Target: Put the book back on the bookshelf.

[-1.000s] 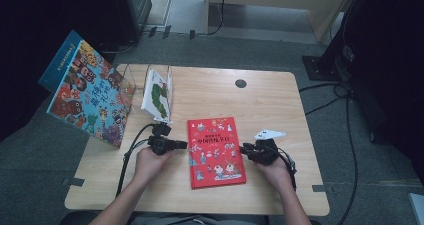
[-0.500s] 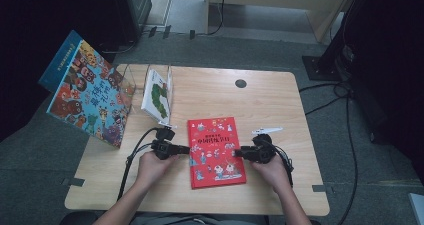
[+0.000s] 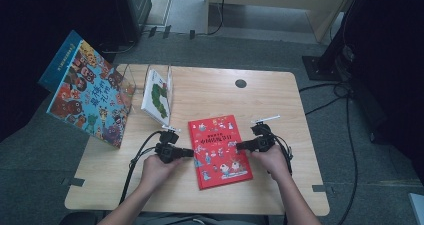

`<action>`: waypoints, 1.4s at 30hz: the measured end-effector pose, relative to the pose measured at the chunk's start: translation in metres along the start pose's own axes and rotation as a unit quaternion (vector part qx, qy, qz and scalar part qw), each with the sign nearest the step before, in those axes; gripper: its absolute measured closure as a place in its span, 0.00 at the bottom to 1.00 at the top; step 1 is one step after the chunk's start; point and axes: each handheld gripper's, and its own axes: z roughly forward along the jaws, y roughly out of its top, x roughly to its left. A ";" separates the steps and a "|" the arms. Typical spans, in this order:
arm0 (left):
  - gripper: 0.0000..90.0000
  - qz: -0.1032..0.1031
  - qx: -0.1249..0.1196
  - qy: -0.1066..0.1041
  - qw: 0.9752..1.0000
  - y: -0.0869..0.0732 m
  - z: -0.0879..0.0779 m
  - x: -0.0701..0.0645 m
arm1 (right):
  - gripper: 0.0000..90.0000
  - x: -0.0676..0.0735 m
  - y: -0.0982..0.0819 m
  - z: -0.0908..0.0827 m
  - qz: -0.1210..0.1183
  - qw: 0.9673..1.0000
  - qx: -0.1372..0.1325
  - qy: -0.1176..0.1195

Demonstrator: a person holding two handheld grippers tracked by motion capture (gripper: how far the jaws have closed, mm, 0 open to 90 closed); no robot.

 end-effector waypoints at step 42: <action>0.96 -0.009 -0.011 -0.015 1.000 0.001 0.005 0.002 | 0.75 0.055 0.061 -0.056 0.027 0.997 0.059 0.042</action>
